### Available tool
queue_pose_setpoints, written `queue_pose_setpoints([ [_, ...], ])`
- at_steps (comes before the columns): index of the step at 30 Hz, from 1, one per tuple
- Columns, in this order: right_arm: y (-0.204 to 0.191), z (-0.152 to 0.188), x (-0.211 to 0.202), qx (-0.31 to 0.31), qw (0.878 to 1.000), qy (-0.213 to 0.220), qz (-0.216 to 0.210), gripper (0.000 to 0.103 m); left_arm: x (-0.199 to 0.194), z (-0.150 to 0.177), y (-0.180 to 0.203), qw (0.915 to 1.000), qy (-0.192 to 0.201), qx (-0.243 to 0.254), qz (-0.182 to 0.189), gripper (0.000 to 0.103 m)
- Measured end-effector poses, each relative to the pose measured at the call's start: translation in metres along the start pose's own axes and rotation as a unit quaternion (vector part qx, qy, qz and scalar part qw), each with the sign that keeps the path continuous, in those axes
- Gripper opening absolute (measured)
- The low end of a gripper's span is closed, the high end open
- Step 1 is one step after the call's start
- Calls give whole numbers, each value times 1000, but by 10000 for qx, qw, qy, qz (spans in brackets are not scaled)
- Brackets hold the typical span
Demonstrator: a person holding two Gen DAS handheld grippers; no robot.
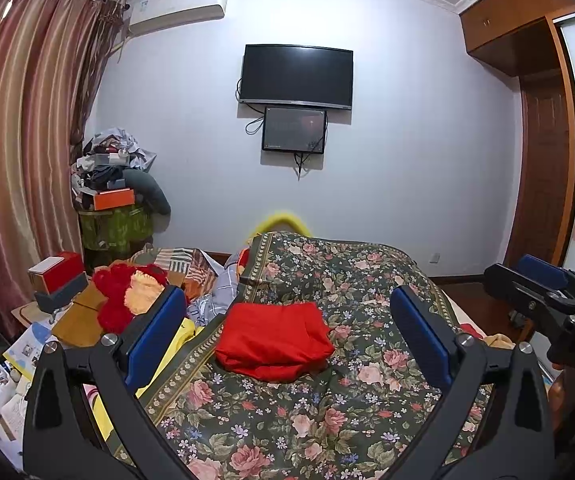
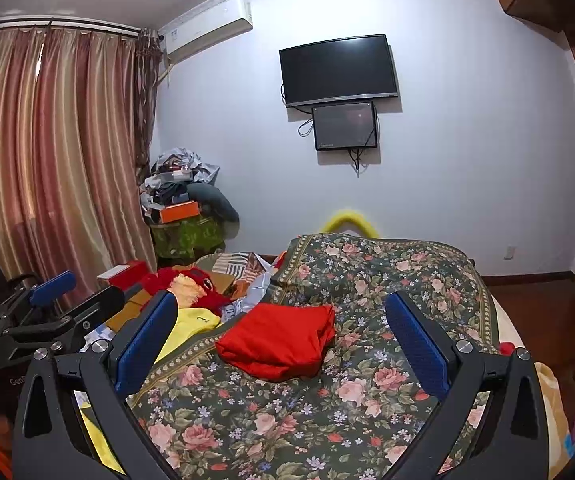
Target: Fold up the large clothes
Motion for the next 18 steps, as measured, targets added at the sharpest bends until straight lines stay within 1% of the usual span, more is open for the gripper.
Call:
queue_pose_setpoints([
  [8, 1, 1, 2, -17, 10000, 0, 0, 103, 1, 1, -1, 10000, 16, 8, -15, 103],
  [18, 1, 1, 2, -35, 10000, -20, 23, 103, 2, 3, 1, 10000, -58, -49, -4, 103],
])
Point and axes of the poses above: each gripper's, at about its wrist camera, not at the fingertips, and x roughly the way its jaws point, y to its right, z to its underside, the point moved 1 cm from there along x, roughly the way its jaws point, and after that the axes turned 10 degrees about -x, right-handed, at the moved point
